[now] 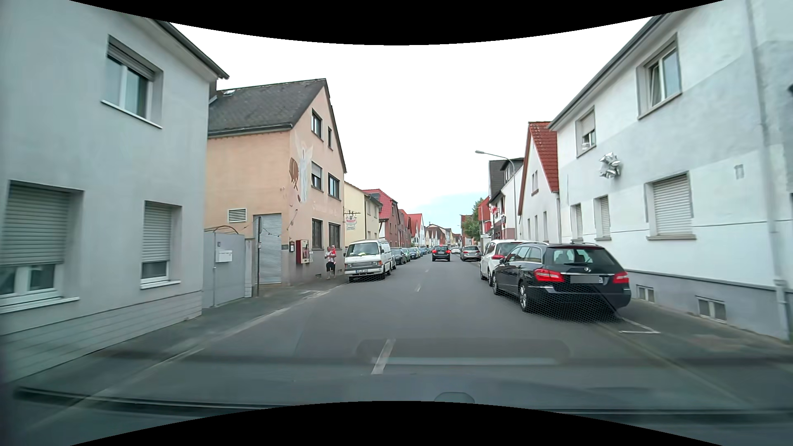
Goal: Follow the waypoints while adhering to traffic rules and regulations
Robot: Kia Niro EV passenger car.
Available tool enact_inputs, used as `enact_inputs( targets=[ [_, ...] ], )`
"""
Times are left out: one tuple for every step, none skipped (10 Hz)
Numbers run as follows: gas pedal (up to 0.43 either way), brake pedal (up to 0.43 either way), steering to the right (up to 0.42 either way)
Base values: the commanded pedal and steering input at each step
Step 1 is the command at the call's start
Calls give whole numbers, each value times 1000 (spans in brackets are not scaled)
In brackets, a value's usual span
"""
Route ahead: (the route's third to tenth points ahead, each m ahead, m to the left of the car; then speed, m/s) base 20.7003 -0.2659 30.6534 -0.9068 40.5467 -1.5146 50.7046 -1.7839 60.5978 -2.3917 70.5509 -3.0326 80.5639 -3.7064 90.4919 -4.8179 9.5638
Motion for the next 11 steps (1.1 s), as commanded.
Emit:
enact_inputs(
  targets=[
    [28,0,27],
    [28,0,25],
    [28,0,21],
    [28,0,19],
    [28,0,17],
    [28,0,14],
    [28,0,13],
    [28,0,11],
    [28,0,9],
    [28,0,8],
    [28,0,8]
  ],
)
